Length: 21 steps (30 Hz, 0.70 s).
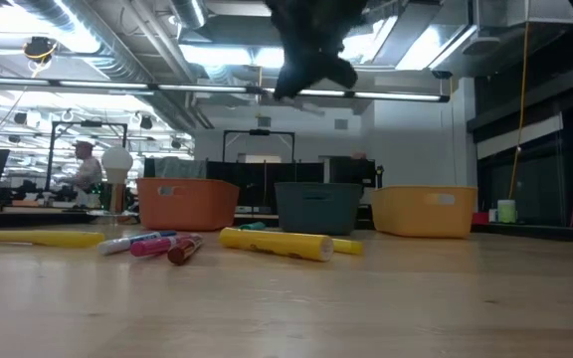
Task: Pick & Place Markers
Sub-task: Put the right blue marker pen into the blue bin
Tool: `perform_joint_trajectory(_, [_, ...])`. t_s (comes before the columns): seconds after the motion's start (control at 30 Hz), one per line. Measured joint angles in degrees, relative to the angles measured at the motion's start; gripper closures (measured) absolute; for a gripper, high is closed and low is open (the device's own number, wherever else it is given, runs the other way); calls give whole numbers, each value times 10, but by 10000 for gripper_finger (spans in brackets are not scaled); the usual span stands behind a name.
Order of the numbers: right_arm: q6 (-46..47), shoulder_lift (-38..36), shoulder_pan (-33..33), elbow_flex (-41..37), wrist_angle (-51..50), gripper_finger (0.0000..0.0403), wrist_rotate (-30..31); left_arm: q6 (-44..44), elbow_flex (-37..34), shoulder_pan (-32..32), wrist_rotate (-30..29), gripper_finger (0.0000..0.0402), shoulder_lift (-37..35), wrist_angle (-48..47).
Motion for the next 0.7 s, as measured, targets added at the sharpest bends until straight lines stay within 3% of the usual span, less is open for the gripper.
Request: perform_joint_trajectory(0.7, [-38,-61,-73,0,41,376,-3,0,0,0,0,393,0,0])
